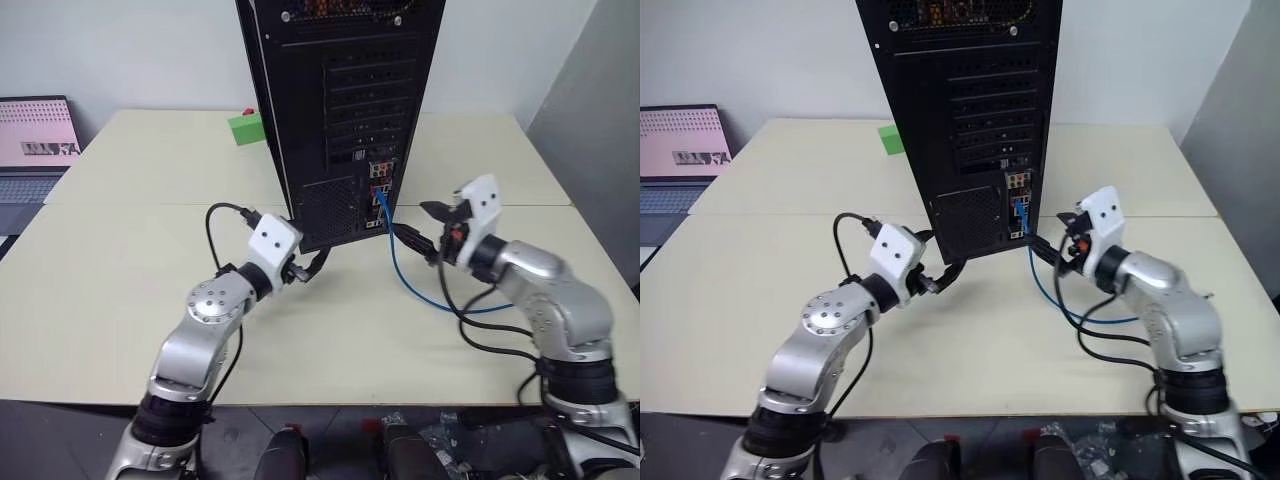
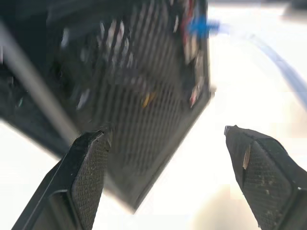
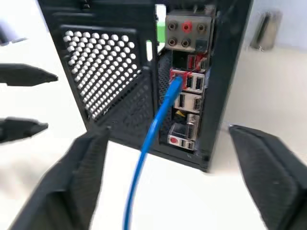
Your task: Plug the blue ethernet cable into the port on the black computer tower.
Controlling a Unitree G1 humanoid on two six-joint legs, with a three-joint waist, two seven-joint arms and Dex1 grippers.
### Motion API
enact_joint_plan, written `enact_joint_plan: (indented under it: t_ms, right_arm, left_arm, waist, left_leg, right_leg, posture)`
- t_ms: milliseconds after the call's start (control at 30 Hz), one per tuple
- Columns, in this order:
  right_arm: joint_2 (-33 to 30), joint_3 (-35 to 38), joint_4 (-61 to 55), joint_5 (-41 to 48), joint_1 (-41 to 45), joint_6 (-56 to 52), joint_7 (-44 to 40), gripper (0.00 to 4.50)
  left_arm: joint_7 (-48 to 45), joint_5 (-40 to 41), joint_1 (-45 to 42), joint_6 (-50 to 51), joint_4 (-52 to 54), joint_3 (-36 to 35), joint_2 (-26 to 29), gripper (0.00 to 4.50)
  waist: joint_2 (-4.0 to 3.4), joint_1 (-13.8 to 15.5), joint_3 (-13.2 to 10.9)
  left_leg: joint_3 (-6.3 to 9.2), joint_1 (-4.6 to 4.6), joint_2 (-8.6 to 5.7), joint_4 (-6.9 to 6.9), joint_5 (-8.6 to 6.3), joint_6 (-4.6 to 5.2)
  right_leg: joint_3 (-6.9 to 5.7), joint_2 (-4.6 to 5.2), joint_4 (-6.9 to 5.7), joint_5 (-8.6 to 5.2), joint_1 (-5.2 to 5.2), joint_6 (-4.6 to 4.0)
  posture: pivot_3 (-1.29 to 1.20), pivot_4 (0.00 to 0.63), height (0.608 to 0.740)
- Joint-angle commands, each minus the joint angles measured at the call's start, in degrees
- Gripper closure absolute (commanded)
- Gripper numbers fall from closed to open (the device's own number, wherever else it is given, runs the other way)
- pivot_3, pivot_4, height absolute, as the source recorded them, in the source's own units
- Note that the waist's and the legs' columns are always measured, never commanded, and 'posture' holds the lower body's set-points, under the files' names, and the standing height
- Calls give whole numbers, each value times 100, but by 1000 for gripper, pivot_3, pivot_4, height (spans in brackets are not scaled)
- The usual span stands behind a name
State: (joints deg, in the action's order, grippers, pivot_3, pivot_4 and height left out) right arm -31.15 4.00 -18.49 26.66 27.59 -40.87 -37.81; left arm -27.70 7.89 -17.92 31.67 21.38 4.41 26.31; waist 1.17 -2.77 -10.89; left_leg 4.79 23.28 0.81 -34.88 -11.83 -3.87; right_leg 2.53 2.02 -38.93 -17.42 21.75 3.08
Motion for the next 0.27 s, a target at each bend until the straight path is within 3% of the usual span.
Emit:
enact_joint_plan:
  t_ms: [33,267]
  right_arm:
    - [-471,441,-62,650,53,192,-1013,366]
    - [-695,658,378,968,377,290,-1418,366]
  left_arm:
    - [-477,545,4,130,435,-522,312,522]
    - [-993,1200,116,271,519,-1099,768,522]
  waist:
    - [3,-4,-2]
    - [5,0,-3]
  left_leg:
    - [1,0,1,-1,0,0]
    - [0,0,1,-1,0,0]
  right_leg:
    - [-1,-2,-1,0,0,0]
    - [-1,-1,0,0,-1,0]
  posture:
    - [0,150,740]
    - [0,150,740]
